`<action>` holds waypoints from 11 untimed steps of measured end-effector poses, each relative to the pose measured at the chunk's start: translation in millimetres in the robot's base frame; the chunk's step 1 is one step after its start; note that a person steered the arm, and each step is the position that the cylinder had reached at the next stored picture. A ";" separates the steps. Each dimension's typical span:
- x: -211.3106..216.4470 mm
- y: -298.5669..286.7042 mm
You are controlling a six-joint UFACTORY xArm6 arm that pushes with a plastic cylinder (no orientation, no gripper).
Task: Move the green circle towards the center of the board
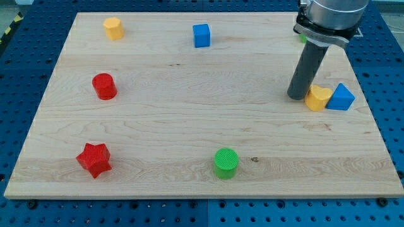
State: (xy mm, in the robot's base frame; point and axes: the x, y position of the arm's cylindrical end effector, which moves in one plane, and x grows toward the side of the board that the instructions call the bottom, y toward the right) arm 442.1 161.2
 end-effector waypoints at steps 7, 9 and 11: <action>175.8 -108.0; 92.1 -151.5; 107.3 -197.6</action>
